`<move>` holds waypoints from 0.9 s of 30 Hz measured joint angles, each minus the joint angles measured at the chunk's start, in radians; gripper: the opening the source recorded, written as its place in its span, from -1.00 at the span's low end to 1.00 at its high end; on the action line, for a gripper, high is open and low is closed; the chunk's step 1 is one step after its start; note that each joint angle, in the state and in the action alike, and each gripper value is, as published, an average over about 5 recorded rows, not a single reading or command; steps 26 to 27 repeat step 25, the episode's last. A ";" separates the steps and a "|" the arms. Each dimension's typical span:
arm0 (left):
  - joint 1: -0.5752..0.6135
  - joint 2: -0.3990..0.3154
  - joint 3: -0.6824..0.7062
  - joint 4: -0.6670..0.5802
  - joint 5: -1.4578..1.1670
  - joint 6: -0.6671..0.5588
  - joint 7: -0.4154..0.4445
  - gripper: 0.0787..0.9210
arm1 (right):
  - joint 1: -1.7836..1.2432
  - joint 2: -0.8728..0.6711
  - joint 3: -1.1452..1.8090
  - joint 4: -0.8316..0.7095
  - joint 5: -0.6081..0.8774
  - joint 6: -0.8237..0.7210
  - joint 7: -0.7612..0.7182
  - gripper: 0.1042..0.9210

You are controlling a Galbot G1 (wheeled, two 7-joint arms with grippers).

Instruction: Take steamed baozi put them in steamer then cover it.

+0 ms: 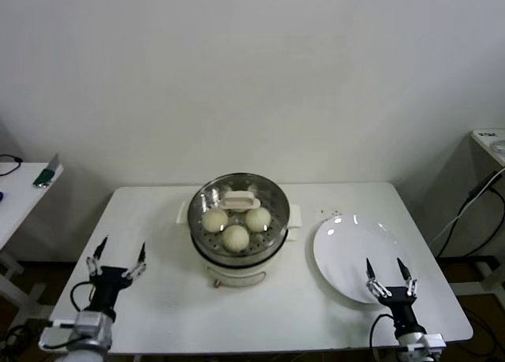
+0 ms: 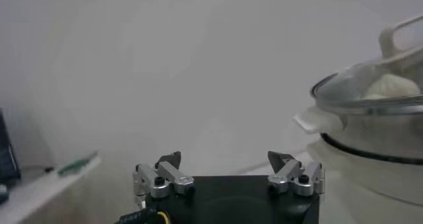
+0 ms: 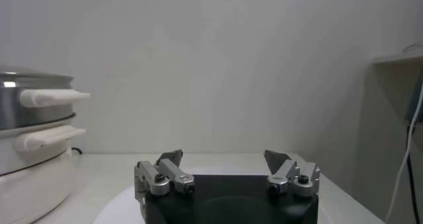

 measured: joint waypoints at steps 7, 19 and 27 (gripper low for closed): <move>0.029 -0.012 -0.016 0.094 -0.106 -0.151 0.033 0.77 | 0.003 0.000 -0.011 -0.014 0.009 0.011 0.000 0.76; 0.059 -0.023 -0.021 0.152 -0.169 -0.253 0.070 0.77 | 0.006 -0.006 -0.019 -0.027 0.020 0.018 0.000 0.76; 0.065 -0.024 -0.024 0.156 -0.184 -0.268 0.075 0.77 | 0.011 -0.007 -0.022 -0.029 0.023 0.018 0.000 0.76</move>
